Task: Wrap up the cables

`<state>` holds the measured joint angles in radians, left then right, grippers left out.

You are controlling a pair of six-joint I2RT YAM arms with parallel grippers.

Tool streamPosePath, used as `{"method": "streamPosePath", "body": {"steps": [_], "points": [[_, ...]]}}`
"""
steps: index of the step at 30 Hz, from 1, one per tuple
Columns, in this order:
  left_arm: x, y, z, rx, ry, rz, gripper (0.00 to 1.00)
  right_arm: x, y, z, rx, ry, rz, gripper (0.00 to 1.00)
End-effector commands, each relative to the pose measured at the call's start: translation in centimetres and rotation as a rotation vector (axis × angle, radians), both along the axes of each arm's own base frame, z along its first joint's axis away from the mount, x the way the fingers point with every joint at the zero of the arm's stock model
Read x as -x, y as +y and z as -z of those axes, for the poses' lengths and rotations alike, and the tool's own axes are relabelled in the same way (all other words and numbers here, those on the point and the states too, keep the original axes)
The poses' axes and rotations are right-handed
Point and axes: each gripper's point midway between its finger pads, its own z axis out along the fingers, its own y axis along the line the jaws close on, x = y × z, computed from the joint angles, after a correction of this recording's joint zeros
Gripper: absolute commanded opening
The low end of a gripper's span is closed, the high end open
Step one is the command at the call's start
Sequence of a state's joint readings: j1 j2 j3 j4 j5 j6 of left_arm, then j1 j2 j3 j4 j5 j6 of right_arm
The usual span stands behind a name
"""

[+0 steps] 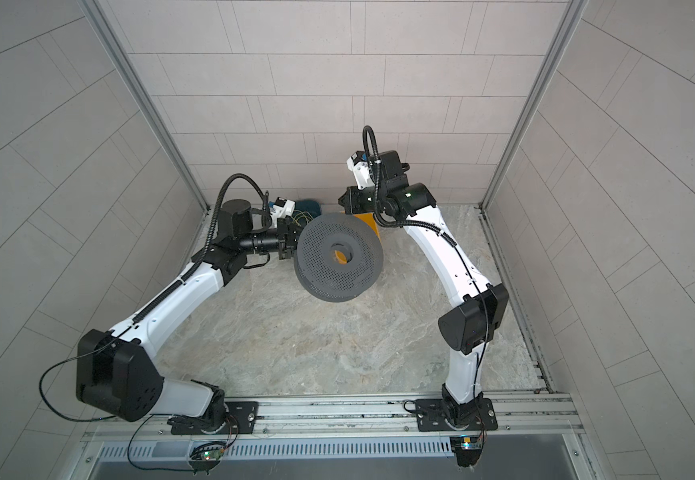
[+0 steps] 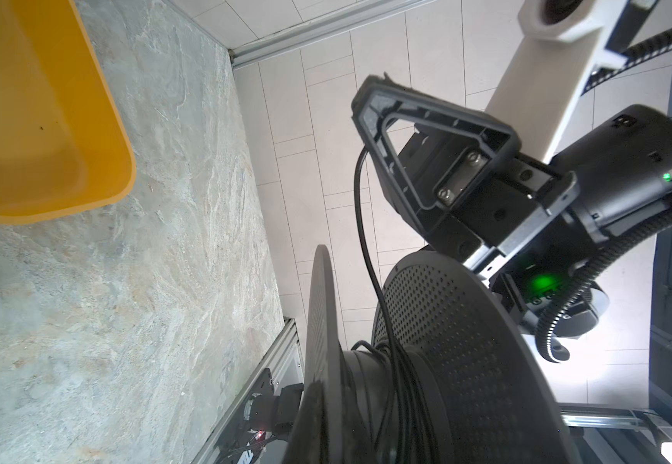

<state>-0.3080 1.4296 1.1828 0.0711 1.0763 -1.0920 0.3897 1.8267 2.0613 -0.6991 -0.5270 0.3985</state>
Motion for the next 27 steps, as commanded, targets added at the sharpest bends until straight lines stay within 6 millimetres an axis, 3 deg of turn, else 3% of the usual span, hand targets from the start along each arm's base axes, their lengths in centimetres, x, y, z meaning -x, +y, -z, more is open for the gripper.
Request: {"method": "streamPosePath", "body": {"steps": [1, 10, 21, 27], "points": [[0.58, -0.32, -3.13, 0.068, -0.1, 0.041, 0.0, 1.35, -0.14, -3.7, -0.172, -0.032, -0.021, 0.02], [0.51, -0.33, -3.23, 0.069, -0.099, 0.036, 0.0, 1.8, -0.65, -4.43, -0.248, -0.039, -0.052, 0.06], [0.61, -0.31, -3.34, 0.073, -0.09, 0.04, 0.0, 1.5, -0.73, -4.41, -0.258, -0.043, -0.063, 0.23], [0.57, -0.38, -3.2, 0.082, -0.078, 0.044, 0.0, 1.47, -0.73, -4.5, -0.259, -0.046, -0.062, 0.25]]}}
